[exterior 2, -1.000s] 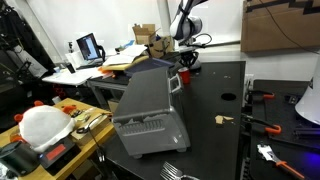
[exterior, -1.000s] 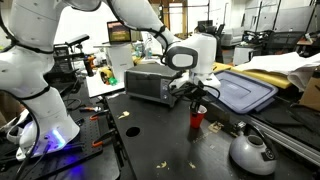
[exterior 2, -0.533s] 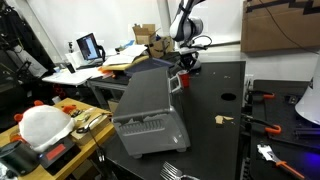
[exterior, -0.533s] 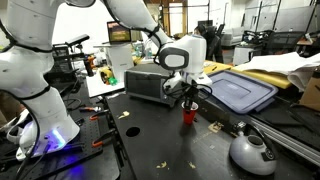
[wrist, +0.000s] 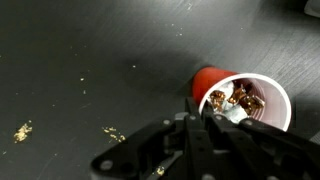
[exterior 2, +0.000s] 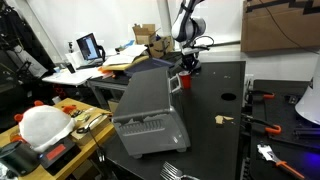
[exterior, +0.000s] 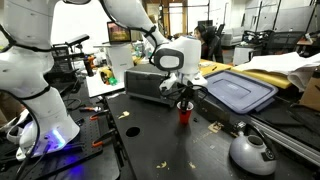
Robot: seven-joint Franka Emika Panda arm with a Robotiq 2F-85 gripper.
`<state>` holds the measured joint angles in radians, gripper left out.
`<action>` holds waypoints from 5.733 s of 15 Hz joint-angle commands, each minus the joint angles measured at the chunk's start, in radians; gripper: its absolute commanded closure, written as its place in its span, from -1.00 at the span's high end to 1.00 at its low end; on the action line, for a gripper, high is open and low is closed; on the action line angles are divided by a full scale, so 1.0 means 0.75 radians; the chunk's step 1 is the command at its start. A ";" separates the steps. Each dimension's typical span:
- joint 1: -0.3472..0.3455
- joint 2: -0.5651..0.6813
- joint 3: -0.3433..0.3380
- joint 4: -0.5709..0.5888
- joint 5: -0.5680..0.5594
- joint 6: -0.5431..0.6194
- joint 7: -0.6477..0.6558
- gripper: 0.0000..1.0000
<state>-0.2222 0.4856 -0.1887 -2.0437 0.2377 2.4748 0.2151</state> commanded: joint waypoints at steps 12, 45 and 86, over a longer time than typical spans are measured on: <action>-0.011 -0.056 0.000 -0.084 0.008 0.001 -0.005 1.00; -0.112 0.205 -0.220 0.593 0.117 -0.041 1.076 1.00; -0.120 0.286 -0.278 0.645 -0.011 -0.046 1.140 -0.90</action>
<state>-0.3462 0.7981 -0.3893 -1.4558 0.2516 2.4578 1.0968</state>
